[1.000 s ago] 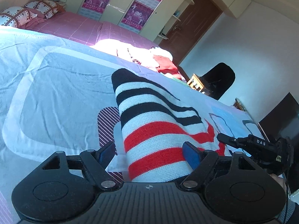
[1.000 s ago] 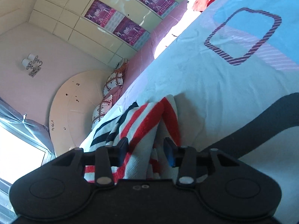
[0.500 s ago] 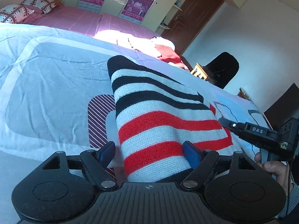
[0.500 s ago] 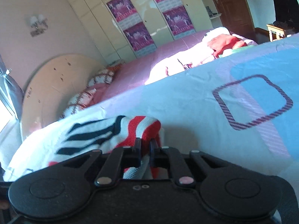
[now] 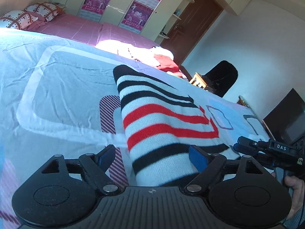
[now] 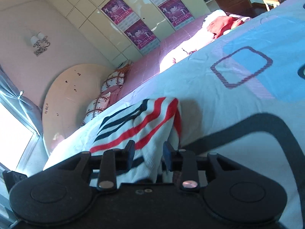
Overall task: Fold small clothes
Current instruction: 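Release the folded sweater and pull both grippers back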
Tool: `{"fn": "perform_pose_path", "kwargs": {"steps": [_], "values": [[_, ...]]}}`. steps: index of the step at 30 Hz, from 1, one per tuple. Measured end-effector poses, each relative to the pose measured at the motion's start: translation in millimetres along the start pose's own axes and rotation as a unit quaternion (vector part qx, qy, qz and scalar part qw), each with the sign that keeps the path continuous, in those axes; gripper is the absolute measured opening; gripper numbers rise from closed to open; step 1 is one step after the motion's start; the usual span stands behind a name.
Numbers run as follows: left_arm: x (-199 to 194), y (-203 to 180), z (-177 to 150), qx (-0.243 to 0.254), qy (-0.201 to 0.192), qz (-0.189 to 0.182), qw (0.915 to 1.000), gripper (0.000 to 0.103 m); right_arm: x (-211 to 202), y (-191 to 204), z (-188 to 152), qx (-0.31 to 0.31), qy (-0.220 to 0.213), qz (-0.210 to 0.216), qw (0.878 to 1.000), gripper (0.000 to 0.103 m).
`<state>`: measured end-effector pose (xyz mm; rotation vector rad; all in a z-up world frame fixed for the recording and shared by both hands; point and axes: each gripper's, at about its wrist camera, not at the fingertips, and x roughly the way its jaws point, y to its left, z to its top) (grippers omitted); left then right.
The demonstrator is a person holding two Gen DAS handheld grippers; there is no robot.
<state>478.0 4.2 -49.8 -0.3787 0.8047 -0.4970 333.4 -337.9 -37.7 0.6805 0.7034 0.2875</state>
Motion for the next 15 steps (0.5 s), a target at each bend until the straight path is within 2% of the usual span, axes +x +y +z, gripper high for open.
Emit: {"fn": "perform_pose_path", "kwargs": {"steps": [4,5,8,12,15], "values": [[-12.7,3.1,-23.2,-0.001,0.010,-0.007,0.9999,0.084,-9.5,2.4,-28.5,0.007,0.023,0.005,1.000,0.031],[-11.7,4.1,-28.4,0.001,0.018,0.001,0.9998,0.084,-7.7,4.1,-33.0,-0.003,0.026,-0.002,1.000,0.020],[-11.0,3.3,-41.1,0.010,0.029,0.005,0.9995,0.084,-3.6,10.2,-42.6,-0.044,0.030,-0.027,0.998,0.010],[-16.6,6.2,-48.4,0.007,0.027,0.002,0.9996,0.084,-6.7,14.2,-47.8,-0.063,0.026,-0.036,0.997,0.009],[-16.4,9.6,-52.7,0.007,0.024,0.004,0.9997,0.083,0.5,18.1,-55.5,-0.109,0.039,-0.068,0.991,0.007]]}}
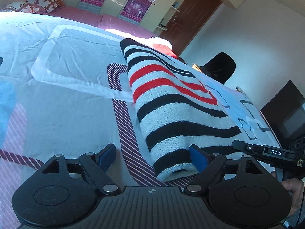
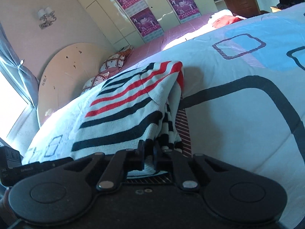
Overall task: Fold small clothes
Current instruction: 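Release the folded sweater and pull both grippers back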
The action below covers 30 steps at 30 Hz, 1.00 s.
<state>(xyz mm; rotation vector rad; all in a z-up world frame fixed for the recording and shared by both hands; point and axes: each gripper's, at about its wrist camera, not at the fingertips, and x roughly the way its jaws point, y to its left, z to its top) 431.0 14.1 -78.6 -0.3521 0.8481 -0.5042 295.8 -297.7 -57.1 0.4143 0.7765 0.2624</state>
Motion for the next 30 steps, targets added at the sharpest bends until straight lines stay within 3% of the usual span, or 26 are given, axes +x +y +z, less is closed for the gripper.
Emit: {"fn": "perform_pose_path", "kwargs": {"steps": [8,15,18,19,20,22,27,30], "values": [[3.4,-14.2,-8.3,0.048,-0.012,0.045,0.9978,0.081,6.5,17.7,-18.5,-0.070,-0.017,-0.046,0.996,0.003],[-8.3,-16.3,-8.6,0.031,0.006,0.055,0.9980,0.081,2.4,21.2,-7.4,-0.046,0.008,-0.048,0.998,0.006],[-10.8,-17.8,-9.7,0.037,0.015,0.062,0.9973,0.081,0.8,35.4,-0.6,-0.069,0.025,-0.067,0.995,0.012],[-12.7,-19.6,-8.3,0.038,0.017,0.063,0.9971,0.081,-3.5,41.0,2.4,-0.072,0.020,-0.070,0.995,0.020],[-15.4,-21.0,-6.8,0.038,0.014,0.062,0.9972,0.081,-8.3,46.1,3.8,-0.077,0.010,-0.070,0.995,0.037],[-20.2,-24.0,-3.2,0.040,0.008,0.060,0.9973,0.081,-16.8,54.8,6.5,-0.092,-0.014,-0.073,0.993,0.050],[-23.6,-29.0,9.1,0.052,-0.005,0.062,0.9967,0.081,-22.9,43.8,17.5,-0.053,-0.034,-0.050,0.997,0.048],[-19.6,-31.5,18.8,0.062,-0.006,0.061,0.9962,0.081,-16.7,21.1,26.8,-0.003,-0.026,-0.030,0.999,0.054]]}}
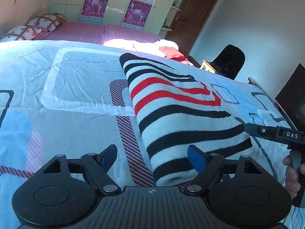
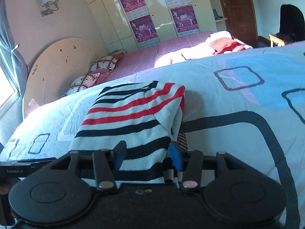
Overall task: Fold small clothes
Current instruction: 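Release the folded sweater and pull both grippers back, then grasp the folded striped sweater end with both grippers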
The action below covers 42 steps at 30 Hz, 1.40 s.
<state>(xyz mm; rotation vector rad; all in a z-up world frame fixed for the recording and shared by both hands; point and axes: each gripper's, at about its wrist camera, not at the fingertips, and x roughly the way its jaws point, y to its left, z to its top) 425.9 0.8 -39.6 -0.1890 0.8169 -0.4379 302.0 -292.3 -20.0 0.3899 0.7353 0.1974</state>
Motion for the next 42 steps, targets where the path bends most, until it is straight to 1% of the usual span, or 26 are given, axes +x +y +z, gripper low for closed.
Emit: {"fn": "perform_pose_path", "kwargs": {"steps": [1,2,4,5,6,7,8,9,10,11,12,13,14,15,17,21,23,26,29,37,42], "values": [[2.2,-0.4,3.5,0.004,0.000,0.000,1.0000,0.081,3.8,-9.3,2.3,0.021,0.004,0.008,1.000,0.060],[5.2,0.2,7.2,0.006,0.002,-0.001,1.0000,0.081,6.6,-18.4,4.3,0.039,0.006,0.017,0.999,0.063],[11.6,3.6,14.6,0.002,0.002,-0.009,1.0000,0.081,13.0,-35.3,8.4,0.069,0.012,0.035,0.997,0.063],[15.2,8.0,18.2,-0.007,0.002,-0.018,0.9998,0.081,16.3,-43.2,10.7,0.084,0.015,0.046,0.995,0.063],[19.5,14.3,21.5,-0.025,0.002,-0.035,0.9991,0.081,21.4,-53.0,13.3,0.110,0.020,0.066,0.992,0.064],[24.4,22.3,24.4,-0.050,0.005,-0.055,0.9972,0.081,26.2,-63.9,15.2,0.141,0.025,0.092,0.985,0.066],[30.4,32.0,26.5,-0.083,0.011,-0.086,0.9928,0.081,32.4,-75.3,16.3,0.177,0.031,0.126,0.976,0.073],[38.1,43.4,27.5,-0.124,0.020,-0.126,0.9841,0.081,38.4,-85.3,16.9,0.210,0.036,0.156,0.965,0.076],[45.9,52.3,27.8,-0.157,0.029,-0.158,0.9744,0.081,44.9,-94.3,18.4,0.232,0.041,0.174,0.956,0.079],[52.9,59.0,27.8,-0.180,0.037,-0.181,0.9662,0.081,50.3,-99.8,20.4,0.237,0.046,0.176,0.954,0.081],[59.2,64.0,27.8,-0.192,0.044,-0.191,0.9615,0.081,55.3,-103.4,22.4,0.237,0.052,0.175,0.954,0.081],[64.2,65.3,27.6,-0.194,0.052,-0.190,0.9610,0.081,60.1,-106.6,24.1,0.238,0.060,0.177,0.953,0.082],[69.6,66.7,27.4,-0.193,0.063,-0.189,0.9607,0.078,64.3,-109.9,24.9,0.238,0.068,0.181,0.952,0.082],[76.1,67.1,26.1,-0.191,0.077,-0.193,0.9594,0.067,68.2,-112.0,25.2,0.235,0.075,0.183,0.952,0.082],[83.3,69.0,22.6,-0.199,0.083,-0.210,0.9536,0.067,77.5,-112.5,23.8,0.224,0.093,0.189,0.952,0.080],[89.4,71.2,21.3,-0.199,0.078,-0.224,0.9508,0.067,87.3,-107.3,26.6,0.189,0.107,0.219,0.951,0.079],[92.5,70.4,22.5,-0.197,0.077,-0.227,0.9506,0.068,92.6,-101.4,31.5,0.175,0.115,0.226,0.951,0.078],[98.6,67.9,29.5,-0.193,0.076,-0.225,0.9520,0.070,99.6,-89.3,39.8,0.150,0.132,0.220,0.955,0.078],[103.7,67.2,35.8,-0.189,0.073,-0.224,0.9533,0.071,105.3,-83.3,44.1,0.142,0.138,0.227,0.954,0.078],[116.1,66.1,47.0,-0.189,0.070,-0.228,0.9527,0.071,122.6,-72.7,57.7,0.135,0.147,0.243,0.949,0.078],[120.0,65.8,49.8,-0.187,0.071,-0.230,0.9523,0.071,127.8,-69.2,60.6,0.110,0.158,0.258,0.947,0.078]]}}
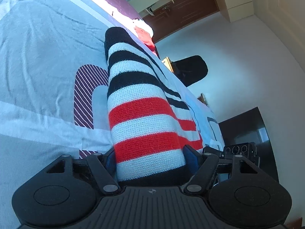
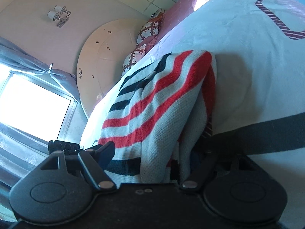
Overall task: Fold small clothes
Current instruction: 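Grasp the folded striped sweater end with both grippers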
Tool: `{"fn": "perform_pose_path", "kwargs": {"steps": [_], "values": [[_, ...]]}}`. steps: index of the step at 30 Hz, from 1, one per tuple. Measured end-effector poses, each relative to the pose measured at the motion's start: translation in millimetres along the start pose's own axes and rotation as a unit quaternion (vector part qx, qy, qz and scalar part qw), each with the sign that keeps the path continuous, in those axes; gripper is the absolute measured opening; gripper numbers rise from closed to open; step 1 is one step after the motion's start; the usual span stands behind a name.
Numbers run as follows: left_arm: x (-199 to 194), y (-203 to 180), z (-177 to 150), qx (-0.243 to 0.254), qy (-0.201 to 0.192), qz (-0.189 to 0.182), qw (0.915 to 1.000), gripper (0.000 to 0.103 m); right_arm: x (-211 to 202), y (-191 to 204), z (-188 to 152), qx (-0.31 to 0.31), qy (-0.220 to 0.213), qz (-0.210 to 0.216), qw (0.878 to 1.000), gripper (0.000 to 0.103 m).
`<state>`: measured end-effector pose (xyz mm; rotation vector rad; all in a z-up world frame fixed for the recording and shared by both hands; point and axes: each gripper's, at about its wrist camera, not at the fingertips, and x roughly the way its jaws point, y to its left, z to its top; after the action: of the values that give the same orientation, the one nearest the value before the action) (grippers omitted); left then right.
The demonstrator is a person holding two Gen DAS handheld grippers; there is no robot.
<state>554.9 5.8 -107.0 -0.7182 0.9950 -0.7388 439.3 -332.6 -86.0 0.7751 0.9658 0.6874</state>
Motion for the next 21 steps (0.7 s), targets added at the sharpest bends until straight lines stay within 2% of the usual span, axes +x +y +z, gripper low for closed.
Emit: {"fn": "perform_pose_path", "kwargs": {"steps": [1,5,6,9,11,13,21], "values": [[0.3,1.1,-0.7,0.000,0.002,-0.002,1.0000,0.071,-0.5,0.0,0.5,-0.003,0.003,0.001,1.000,0.078],[-1.7,4.4,-1.5,0.009,0.005,-0.008,0.9999,0.070,-5.0,-6.7,3.6,0.001,0.011,-0.003,1.000,0.059],[-0.5,3.1,-1.2,0.012,0.003,-0.005,0.9999,0.070,-4.6,-10.0,4.6,0.006,0.008,-0.005,1.000,0.057],[2.7,-0.7,-2.1,0.019,-0.008,0.006,0.9998,0.064,1.8,-2.0,1.2,-0.020,-0.008,-0.024,0.999,0.047],[-0.3,1.2,-5.1,0.015,-0.018,0.004,0.9997,0.059,1.5,-1.6,-3.2,-0.020,-0.020,-0.017,0.999,0.041],[-5.0,-0.8,-8.6,0.018,-0.024,0.002,0.9996,0.053,-1.7,2.0,-6.7,-0.027,-0.029,-0.016,0.999,0.038],[-44.2,-29.3,-11.0,0.051,-0.058,-0.023,0.9968,0.052,-16.1,45.9,-12.3,-0.061,-0.046,-0.006,0.997,0.036]]}}
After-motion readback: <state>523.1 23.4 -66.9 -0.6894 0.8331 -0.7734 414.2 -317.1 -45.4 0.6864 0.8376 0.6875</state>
